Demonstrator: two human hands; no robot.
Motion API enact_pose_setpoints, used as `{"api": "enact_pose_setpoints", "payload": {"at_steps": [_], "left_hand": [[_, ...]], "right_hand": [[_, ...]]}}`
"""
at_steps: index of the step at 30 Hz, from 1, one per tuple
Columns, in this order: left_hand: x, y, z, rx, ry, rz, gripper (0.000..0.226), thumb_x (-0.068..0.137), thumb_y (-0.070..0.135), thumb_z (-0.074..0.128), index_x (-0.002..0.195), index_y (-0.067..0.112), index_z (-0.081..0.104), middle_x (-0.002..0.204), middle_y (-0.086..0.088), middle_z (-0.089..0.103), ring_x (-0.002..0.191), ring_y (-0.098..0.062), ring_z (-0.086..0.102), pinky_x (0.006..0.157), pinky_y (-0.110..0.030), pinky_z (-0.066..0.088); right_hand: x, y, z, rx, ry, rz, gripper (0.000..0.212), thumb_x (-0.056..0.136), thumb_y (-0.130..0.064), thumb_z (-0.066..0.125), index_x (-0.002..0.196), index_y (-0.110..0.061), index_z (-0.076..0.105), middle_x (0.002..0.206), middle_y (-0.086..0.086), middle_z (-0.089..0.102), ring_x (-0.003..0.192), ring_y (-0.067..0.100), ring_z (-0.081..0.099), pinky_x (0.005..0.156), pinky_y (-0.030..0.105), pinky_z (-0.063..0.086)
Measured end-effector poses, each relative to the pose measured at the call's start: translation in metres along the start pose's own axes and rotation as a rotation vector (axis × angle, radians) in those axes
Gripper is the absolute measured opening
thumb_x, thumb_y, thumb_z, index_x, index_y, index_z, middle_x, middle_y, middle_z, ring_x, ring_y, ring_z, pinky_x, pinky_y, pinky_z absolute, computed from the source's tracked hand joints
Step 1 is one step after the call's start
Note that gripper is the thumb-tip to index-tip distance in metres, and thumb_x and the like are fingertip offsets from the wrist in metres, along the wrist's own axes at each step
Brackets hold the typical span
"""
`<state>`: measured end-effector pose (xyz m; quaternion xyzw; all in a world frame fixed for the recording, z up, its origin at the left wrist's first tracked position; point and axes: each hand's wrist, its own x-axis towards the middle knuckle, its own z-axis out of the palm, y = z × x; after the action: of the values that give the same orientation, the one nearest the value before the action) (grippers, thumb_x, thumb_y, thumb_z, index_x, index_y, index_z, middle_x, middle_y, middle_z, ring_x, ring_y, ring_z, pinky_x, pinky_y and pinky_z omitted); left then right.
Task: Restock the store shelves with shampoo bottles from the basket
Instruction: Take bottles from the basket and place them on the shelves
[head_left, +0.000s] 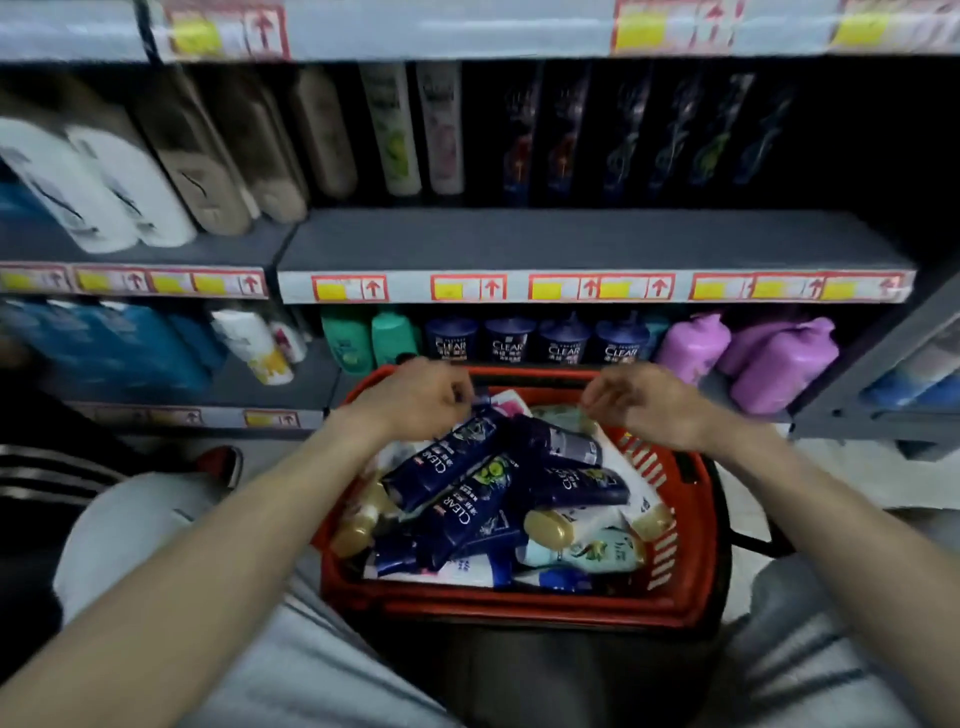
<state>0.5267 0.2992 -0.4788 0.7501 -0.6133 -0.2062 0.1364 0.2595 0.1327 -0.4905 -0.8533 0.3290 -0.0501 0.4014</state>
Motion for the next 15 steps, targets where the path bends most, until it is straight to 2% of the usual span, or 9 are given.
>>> {"api": "enact_pose_setpoints", "payload": {"at_steps": [2,4,7,10,13,15], "left_hand": [[-0.011,-0.003,0.000,0.029,-0.069,-0.034,0.005,0.093,0.033,0.069,0.090,0.031,0.073,0.079,0.023,0.066,0.075,-0.001,0.066,0.069,-0.026,0.050],[-0.019,-0.006,0.001,0.015,-0.179,-0.112,0.011,0.093,0.044,0.067,0.091,0.035,0.072,0.087,0.019,0.068,0.081,-0.006,0.067,0.068,-0.024,0.050],[-0.027,-0.006,0.001,0.011,-0.248,-0.218,0.032,0.090,0.061,0.066,0.105,0.033,0.072,0.108,0.011,0.065,0.099,-0.013,0.064,0.083,-0.029,0.052],[-0.027,-0.002,0.008,0.018,-0.294,-0.276,0.056,0.087,0.064,0.068,0.128,0.026,0.065,0.134,0.003,0.061,0.118,-0.019,0.059,0.095,-0.032,0.049],[-0.027,-0.004,0.013,0.031,-0.392,-0.338,0.080,0.088,0.061,0.070,0.152,0.019,0.046,0.156,-0.003,0.046,0.137,-0.024,0.049,0.096,-0.027,0.041],[-0.028,-0.009,0.015,0.025,-0.409,-0.358,0.084,0.088,0.059,0.072,0.155,0.018,0.042,0.158,-0.004,0.043,0.139,-0.025,0.047,0.095,-0.027,0.040]], "right_hand": [[-0.015,-0.010,0.003,-0.024,0.010,0.009,0.027,0.085,0.006,0.062,0.095,-0.016,0.073,0.095,0.005,0.078,0.094,0.027,0.074,0.092,0.048,0.059],[-0.021,-0.016,0.007,-0.024,0.001,0.012,0.026,0.084,0.004,0.064,0.097,-0.016,0.072,0.097,0.003,0.076,0.096,0.024,0.073,0.093,0.047,0.058],[-0.026,-0.028,0.015,-0.097,-0.045,-0.011,0.029,0.082,-0.001,0.075,0.101,-0.021,0.067,0.101,0.001,0.071,0.096,0.023,0.069,0.091,0.042,0.057],[-0.024,-0.031,0.025,-0.127,-0.168,-0.003,0.038,0.085,-0.005,0.077,0.111,-0.027,0.060,0.107,-0.001,0.067,0.095,0.015,0.065,0.082,0.032,0.056],[-0.012,-0.034,0.030,-0.142,-0.223,0.024,0.052,0.086,-0.014,0.082,0.129,-0.026,0.056,0.120,-0.003,0.062,0.111,0.017,0.062,0.093,0.032,0.054],[-0.004,-0.036,0.032,-0.131,-0.217,0.020,0.058,0.085,-0.025,0.084,0.134,-0.028,0.054,0.127,-0.007,0.058,0.119,0.014,0.057,0.099,0.031,0.050]]}}
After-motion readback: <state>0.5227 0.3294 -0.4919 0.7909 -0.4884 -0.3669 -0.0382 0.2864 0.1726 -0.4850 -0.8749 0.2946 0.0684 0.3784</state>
